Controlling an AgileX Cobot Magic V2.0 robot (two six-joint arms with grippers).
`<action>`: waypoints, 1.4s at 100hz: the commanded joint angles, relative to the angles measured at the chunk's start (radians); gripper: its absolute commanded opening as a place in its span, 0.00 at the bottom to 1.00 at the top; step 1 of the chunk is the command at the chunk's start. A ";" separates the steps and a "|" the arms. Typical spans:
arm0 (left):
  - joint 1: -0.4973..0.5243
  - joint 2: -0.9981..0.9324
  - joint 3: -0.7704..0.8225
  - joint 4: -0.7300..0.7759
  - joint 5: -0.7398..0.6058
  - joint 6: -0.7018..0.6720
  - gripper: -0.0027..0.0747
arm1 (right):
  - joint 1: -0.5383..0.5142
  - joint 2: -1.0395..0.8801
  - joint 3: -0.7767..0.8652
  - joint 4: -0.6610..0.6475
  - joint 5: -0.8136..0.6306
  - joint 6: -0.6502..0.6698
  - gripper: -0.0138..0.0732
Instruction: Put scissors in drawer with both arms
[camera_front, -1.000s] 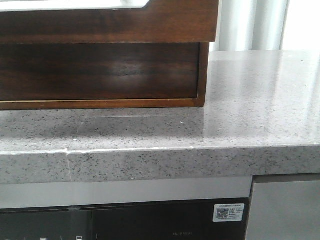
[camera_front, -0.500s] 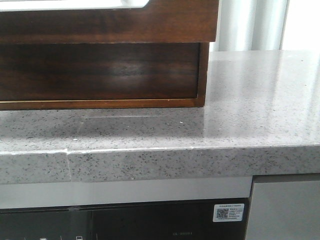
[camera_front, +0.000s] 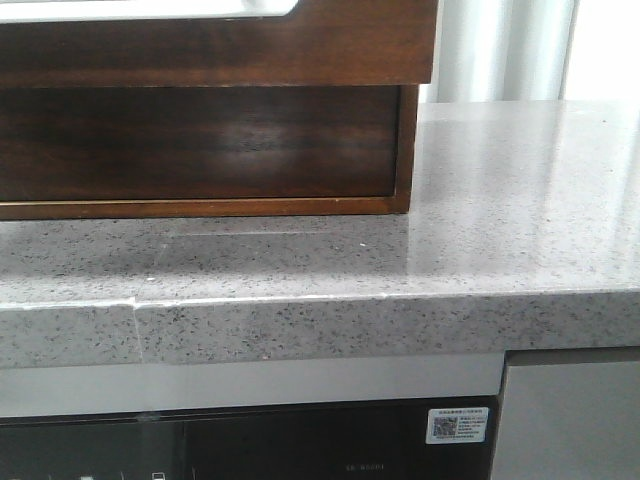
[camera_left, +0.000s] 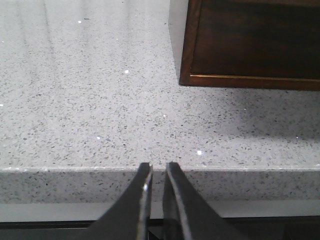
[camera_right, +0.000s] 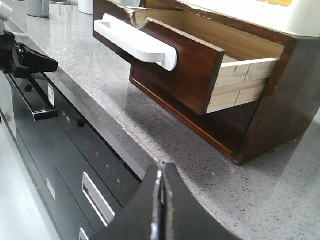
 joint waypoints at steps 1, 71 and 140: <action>0.003 -0.034 0.015 0.001 -0.053 -0.012 0.04 | -0.001 0.013 -0.008 -0.028 -0.130 0.000 0.02; 0.003 -0.034 0.015 0.001 -0.053 -0.012 0.04 | -0.613 0.011 0.280 -0.220 -0.525 0.442 0.02; 0.003 -0.034 0.015 0.001 -0.053 -0.012 0.04 | -0.828 -0.074 0.393 -0.205 -0.205 0.440 0.02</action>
